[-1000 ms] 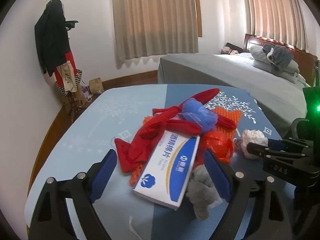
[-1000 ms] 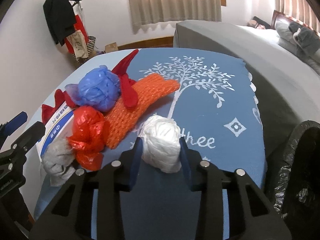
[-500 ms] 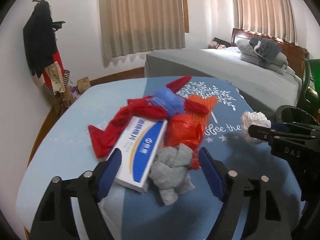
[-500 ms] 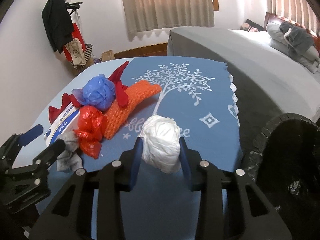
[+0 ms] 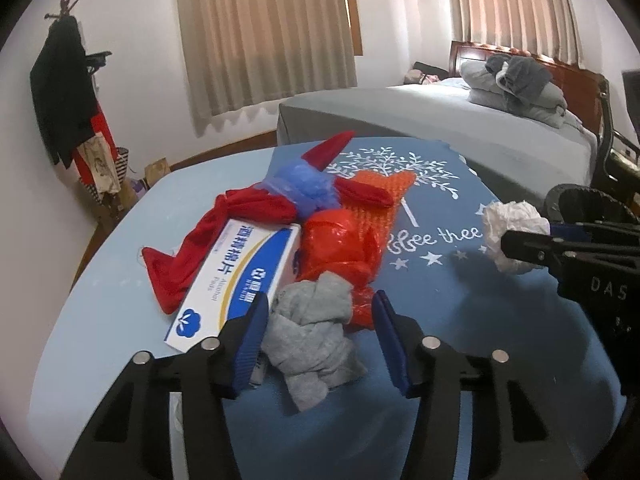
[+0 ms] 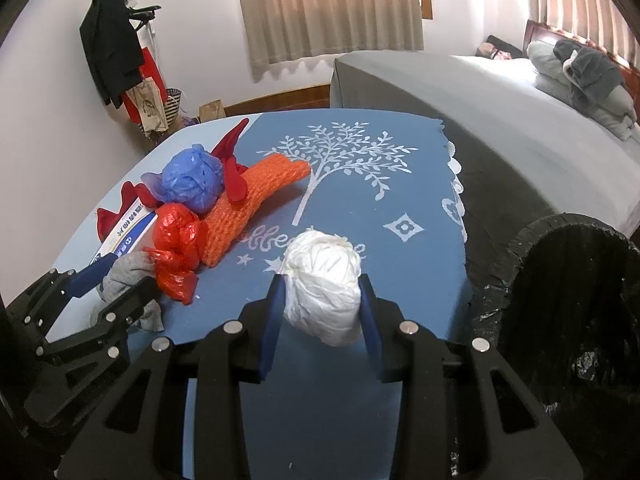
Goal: Collect trash
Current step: 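Grasp the grey sock with the left tool while the right tool holds the tissue ball, then carry tissue ball and grey sock over the black bin and open both tools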
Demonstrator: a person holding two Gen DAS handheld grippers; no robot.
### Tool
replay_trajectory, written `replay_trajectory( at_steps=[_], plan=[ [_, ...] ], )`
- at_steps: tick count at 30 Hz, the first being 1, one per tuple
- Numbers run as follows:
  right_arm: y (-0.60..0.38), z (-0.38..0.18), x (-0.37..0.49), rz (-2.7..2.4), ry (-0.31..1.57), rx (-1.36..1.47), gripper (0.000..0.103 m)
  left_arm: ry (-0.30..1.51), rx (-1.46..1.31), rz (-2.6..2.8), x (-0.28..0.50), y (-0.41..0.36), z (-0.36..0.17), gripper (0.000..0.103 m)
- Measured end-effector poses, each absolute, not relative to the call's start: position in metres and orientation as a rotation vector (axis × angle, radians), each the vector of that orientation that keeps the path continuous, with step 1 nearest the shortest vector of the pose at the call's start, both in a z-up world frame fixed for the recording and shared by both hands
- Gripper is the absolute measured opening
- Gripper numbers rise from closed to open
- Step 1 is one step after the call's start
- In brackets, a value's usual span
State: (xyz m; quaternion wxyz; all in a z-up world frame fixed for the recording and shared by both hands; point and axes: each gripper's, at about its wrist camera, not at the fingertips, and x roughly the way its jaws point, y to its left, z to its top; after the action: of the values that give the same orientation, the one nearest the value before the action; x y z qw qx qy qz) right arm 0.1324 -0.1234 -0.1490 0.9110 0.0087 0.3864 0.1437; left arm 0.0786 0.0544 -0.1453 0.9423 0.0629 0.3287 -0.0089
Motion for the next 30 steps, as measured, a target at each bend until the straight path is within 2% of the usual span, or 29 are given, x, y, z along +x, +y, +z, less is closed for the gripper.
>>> replay_trajectory(
  at_steps=[7, 12, 30],
  plan=[
    [-0.126, -0.147, 0.131, 0.292, 0.793, 0.022, 0.036, 0.738, 0.107, 0.008, 0.090, 0.063, -0.159, 0.048],
    [-0.128, -0.146, 0.130, 0.291, 0.787, 0.024, 0.036, 0.747, 0.077, 0.004, 0.089, 0.069, -0.157, 0.038],
    [-0.150, -0.113, 0.111, 0.267, 0.711, 0.057, 0.036, 0.635, 0.047, -0.046, 0.081, 0.053, -0.106, 0.037]
  ],
)
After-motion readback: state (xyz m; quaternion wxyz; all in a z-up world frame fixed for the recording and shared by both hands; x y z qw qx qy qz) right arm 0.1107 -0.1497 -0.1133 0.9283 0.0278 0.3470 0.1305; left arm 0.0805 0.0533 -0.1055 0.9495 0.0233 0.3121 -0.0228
